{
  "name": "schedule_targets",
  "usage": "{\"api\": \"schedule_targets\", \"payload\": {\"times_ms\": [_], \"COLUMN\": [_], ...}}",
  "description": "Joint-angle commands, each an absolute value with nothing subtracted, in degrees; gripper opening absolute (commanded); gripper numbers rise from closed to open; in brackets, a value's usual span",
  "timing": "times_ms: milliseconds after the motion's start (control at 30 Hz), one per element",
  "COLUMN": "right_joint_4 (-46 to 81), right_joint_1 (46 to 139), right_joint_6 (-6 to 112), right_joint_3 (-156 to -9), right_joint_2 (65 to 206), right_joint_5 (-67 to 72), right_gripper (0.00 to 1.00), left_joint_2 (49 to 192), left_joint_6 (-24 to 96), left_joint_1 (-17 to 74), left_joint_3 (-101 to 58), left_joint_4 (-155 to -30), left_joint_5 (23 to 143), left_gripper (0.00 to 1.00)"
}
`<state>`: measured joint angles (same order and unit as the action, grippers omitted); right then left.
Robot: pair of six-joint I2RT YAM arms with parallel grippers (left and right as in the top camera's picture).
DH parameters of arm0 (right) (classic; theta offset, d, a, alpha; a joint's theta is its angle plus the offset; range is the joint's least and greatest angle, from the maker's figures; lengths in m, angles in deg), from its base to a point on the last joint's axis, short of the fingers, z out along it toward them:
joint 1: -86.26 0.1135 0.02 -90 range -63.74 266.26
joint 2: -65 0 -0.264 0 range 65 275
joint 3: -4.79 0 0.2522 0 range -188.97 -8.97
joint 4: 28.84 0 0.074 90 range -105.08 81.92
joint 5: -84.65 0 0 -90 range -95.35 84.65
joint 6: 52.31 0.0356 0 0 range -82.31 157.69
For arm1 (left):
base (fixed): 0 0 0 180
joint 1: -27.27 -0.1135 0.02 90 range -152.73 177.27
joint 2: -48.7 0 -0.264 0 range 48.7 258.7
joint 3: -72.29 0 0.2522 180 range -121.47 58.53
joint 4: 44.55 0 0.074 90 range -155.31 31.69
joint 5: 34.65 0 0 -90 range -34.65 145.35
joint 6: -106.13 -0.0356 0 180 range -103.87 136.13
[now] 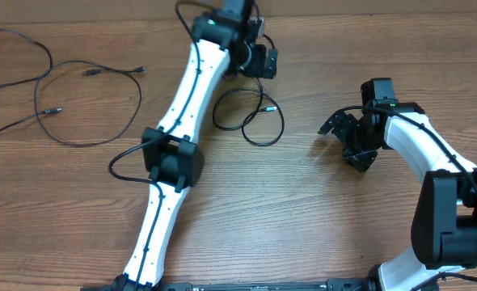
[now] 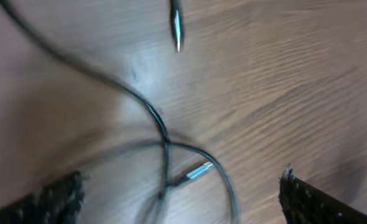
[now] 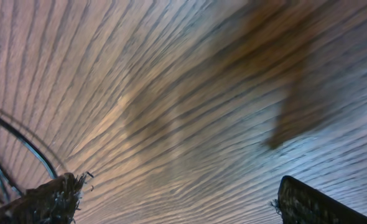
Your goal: Untangle cables
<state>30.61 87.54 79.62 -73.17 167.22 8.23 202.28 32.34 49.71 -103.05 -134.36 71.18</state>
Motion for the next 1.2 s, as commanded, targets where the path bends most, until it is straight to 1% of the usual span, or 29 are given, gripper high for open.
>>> {"api": "schedule_targets", "payload": {"times_ms": [0, 33, 100, 233, 333, 533, 633, 733, 767, 867, 900, 933, 1000, 1033, 1167], "right_joint_4": [30.5, 30.53, 30.57, 30.5, 29.98, 28.89, 28.76, 28.76, 28.76, 28.73, 28.76, 28.76, 28.73, 28.73, 28.76], "right_joint_1": [87.93, 87.93, 87.93, 87.91, 87.91, 87.91, 87.91, 87.91, 87.91, 87.91, 87.91, 87.91, 87.91, 87.91, 87.91], "right_joint_6": [79.16, 79.14, 79.16, 79.16, 79.2, 79.18, 79.18, 79.18, 79.18, 79.18, 79.18, 79.18, 79.18, 79.18, 79.18], "right_joint_3": [-72.89, -72.89, -72.89, -72.89, -72.89, -72.89, -72.89, -72.89, -72.89, -72.89, -72.89, -72.89, -72.89, -72.89, -72.89], "right_joint_2": [167.15, 167.15, 167.15, 167.15, 167.15, 167.15, 167.15, 167.15, 167.15, 167.15, 167.15, 167.15, 167.15, 167.15, 167.15], "right_joint_5": [5.15, 5.15, 5.15, 5.15, 5.17, 5.17, 5.17, 5.17, 5.17, 5.17, 5.17, 5.17, 5.17, 5.17, 5.17], "right_gripper": [1.0, 1.0, 1.0, 1.0, 1.0, 1.0, 1.0, 1.0, 1.0, 1.0, 1.0, 1.0, 1.0, 1.0, 1.0], "left_joint_2": [203.89, 204.22, 204.44, 204.62, 204.62, 204.62, 204.62, 204.62, 204.62, 204.62, 204.62, 204.66, 204.66, 204.75, 204.99], "left_joint_6": [55.64, 59.48, 62.43, 61.12, 61.76, 66.78, 66.96, 66.96, 66.96, 66.96, 66.96, 66.96, 66.96, 66.94, 66.91], "left_joint_1": [51.91, 52.55, 53.51, 55.13, 56.35, 56.66, 56.13, 55.45, 55.35, 55.32, 55.32, 55.35, 55.48, 55.59, 55.78], "left_joint_3": [-102.74, -102.72, -102.72, -102.7, -101.61, -97.87, -96.25, -94.88, -94.35, -93.0, -92.54, -92.01, -91.66, -91.66, -91.62], "left_joint_4": [-134.49, -134.32, -134.41, -134.47, -134.82, -135.37, -134.36, -133.01, -132.07, -128.94, -127.98, -127.0, -126.52, -126.52, -126.56], "left_joint_5": [69.06, 68.91, 68.69, 64.65, 58.18, 50.59, 49.79, 49.76, 49.76, 49.81, 49.79, 49.79, 49.5, 48.93, 48.3], "left_gripper": [1.0, 0.99, 0.99, 1.0, 1.0, 1.0, 0.95, 0.93, 0.89, 0.85, 0.83, 0.77, 0.73, 0.68, 0.66]}}
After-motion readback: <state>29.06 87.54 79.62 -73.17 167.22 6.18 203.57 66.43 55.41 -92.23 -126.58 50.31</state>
